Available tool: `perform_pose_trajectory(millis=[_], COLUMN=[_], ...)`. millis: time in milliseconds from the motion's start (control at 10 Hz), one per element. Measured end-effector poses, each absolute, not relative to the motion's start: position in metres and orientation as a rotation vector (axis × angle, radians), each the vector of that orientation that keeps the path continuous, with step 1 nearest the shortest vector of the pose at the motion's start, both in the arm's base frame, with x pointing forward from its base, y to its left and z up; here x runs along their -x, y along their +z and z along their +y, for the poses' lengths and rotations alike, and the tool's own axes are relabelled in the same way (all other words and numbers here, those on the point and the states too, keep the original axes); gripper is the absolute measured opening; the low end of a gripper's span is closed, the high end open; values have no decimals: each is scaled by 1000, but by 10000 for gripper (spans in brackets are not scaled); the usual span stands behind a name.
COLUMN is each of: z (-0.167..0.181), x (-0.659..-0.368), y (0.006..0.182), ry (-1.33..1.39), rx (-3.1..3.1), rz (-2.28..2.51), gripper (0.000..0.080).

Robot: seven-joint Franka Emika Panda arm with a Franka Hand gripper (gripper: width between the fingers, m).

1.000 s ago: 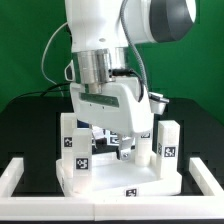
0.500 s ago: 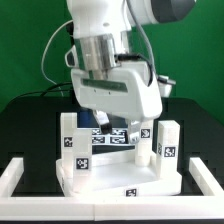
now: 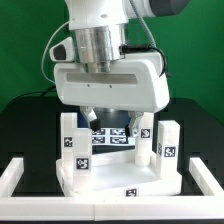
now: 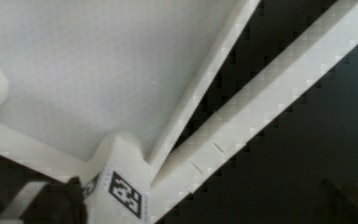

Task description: Assemble desk

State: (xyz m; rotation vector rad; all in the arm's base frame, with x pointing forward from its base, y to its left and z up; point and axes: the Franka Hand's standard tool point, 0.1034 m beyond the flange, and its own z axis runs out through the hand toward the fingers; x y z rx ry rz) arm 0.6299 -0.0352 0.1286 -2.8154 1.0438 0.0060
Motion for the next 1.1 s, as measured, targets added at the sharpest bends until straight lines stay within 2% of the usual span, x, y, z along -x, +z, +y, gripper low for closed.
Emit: perform_pose_trajectory(millis=[100,300,700,800,1100], z=[-40,-49,-72,-80,-79], x=[-628,-621,-624,-623,-624], y=[131,146,146,143,118], ry=[0,-26,-91,-97,-85], rx=[2888,2943,3044,3061,3084], rz=[866,654,157,-29,7], gripper=[649,649,649,649,649])
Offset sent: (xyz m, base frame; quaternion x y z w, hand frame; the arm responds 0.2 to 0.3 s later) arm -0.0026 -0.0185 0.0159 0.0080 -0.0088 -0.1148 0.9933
